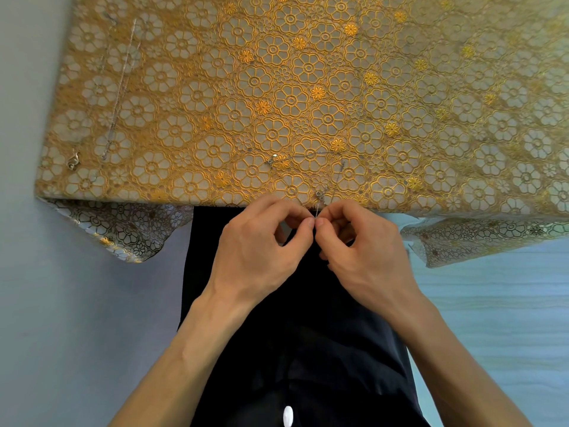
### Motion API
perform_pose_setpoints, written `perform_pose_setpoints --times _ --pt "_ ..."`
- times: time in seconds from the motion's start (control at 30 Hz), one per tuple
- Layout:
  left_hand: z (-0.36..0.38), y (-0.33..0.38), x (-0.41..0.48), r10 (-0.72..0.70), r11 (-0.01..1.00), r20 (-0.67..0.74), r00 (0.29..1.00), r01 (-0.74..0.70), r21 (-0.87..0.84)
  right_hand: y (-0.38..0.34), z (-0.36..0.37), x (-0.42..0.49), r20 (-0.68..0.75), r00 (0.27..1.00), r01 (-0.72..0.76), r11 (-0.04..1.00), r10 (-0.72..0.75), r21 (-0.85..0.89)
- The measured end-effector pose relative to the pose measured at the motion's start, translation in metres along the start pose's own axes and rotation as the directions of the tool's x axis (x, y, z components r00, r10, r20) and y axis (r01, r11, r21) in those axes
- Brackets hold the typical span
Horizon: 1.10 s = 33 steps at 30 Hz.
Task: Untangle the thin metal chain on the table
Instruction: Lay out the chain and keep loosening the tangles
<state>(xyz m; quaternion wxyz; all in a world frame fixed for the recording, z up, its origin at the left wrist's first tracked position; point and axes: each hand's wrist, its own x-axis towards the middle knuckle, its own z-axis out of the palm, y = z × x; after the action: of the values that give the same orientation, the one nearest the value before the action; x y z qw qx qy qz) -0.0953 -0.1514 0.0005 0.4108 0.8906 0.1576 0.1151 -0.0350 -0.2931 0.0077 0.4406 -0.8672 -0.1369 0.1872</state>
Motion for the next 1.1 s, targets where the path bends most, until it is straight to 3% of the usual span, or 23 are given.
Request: perform_pose_setpoints --times 0.23,0.53,0.7,0.93,1.1 --pt "0.0 0.0 0.004 0.047 0.998 -0.001 0.999 -0.047 0.046 -0.002 -0.001 0.001 -0.004 1.0 -0.005 1.0 0.005 -0.019" --pt "0.009 0.001 -0.003 0.034 0.999 -0.128 0.991 -0.035 -0.003 -0.01 -0.001 0.002 0.154 0.959 -0.277 0.899 0.238 0.339" --pt "0.013 -0.002 -0.006 0.044 0.999 -0.177 0.983 -0.043 0.005 -0.011 0.001 0.002 0.177 0.938 -0.344 0.841 0.296 0.417" --pt "0.012 -0.004 -0.006 0.091 0.995 -0.178 0.98 -0.082 0.056 -0.01 0.004 0.001 0.146 0.946 -0.324 0.86 0.29 0.395" --pt "0.013 -0.009 -0.006 0.213 0.966 -0.169 0.962 -0.181 0.187 -0.005 0.005 -0.004 -0.013 0.992 -0.121 0.989 0.122 0.088"
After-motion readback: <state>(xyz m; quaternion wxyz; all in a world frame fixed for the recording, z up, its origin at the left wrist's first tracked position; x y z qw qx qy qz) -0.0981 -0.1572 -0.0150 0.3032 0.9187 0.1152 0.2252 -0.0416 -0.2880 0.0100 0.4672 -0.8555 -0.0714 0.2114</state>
